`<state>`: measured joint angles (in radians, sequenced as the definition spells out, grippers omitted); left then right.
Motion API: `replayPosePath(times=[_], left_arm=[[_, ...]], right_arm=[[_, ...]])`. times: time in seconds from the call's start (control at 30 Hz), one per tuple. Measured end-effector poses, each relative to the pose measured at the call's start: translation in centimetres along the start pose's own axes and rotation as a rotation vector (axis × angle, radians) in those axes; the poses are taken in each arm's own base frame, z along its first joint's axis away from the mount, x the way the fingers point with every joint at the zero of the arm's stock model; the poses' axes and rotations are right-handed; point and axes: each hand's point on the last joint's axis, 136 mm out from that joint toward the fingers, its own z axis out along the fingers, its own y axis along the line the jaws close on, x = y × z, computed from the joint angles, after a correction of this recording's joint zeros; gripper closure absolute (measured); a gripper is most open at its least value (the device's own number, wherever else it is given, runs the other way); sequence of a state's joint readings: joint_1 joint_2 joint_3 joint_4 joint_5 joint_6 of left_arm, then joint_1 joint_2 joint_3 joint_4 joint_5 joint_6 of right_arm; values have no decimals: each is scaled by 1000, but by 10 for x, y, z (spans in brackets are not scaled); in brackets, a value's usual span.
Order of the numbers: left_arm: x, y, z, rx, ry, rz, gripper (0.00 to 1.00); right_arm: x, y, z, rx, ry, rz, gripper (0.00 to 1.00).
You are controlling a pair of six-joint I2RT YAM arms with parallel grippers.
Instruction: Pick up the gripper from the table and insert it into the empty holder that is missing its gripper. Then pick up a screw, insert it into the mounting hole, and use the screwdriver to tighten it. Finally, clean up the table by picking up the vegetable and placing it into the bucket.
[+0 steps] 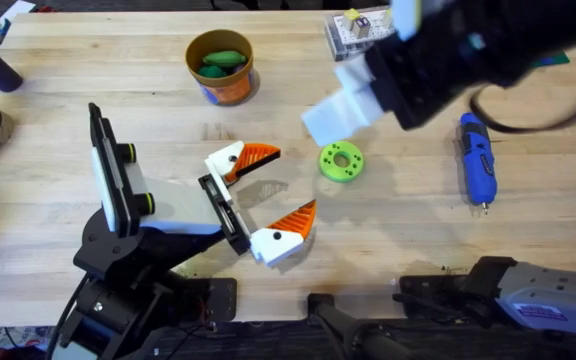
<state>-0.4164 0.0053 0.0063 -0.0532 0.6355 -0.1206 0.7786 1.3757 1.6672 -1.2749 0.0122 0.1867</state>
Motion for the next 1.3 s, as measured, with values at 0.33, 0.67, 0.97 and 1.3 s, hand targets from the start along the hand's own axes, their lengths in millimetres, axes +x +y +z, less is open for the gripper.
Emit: replayPosePath(times=[0.33, 0.67, 0.97, 1.3], left_arm=[[0, 0, 0, 0, 0, -1, 7], [0, 0, 0, 0, 0, -1, 7], [0, 0, 0, 0, 0, -1, 7], [0, 0, 0, 0, 0, -1, 7]], right_arm=[[-23, 26, 15, -110, -48, -21, 12], [-17, 79, 45, -197, 18, -165, 12], [-25, 98, 80, -213, 38, -201, 75], [-29, 106, 80, -230, 18, -213, 329]])
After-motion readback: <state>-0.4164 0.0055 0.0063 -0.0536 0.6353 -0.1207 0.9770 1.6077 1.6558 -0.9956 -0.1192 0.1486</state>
